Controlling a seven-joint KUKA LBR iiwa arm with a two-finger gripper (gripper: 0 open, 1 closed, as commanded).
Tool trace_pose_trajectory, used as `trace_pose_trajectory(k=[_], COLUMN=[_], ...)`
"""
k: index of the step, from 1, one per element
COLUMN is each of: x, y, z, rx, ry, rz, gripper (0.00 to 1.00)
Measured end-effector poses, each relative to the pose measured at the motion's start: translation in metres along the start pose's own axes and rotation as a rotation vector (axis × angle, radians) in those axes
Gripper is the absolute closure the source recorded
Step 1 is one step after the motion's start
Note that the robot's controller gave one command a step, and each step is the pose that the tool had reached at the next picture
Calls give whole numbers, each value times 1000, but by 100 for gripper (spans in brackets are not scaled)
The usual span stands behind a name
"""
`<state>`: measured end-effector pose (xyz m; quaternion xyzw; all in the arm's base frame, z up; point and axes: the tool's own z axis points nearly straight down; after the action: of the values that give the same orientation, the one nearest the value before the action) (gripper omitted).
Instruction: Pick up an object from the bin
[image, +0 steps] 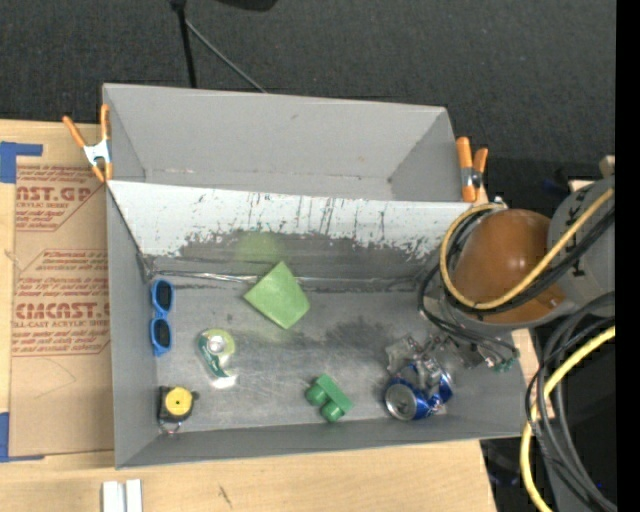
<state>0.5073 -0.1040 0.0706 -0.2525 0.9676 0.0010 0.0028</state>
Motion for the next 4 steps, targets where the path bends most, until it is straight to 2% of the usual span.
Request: trace_pose_trajectory(k=[1,2,3,4], x=[-14,-12,3,2], y=[14,14,18,17], z=[-117,-112,5,1], rx=[5,0,-5,-1], ry=[-2,3,9,5], rz=[18,19,-88,-88], gripper=[100,0,0,100])
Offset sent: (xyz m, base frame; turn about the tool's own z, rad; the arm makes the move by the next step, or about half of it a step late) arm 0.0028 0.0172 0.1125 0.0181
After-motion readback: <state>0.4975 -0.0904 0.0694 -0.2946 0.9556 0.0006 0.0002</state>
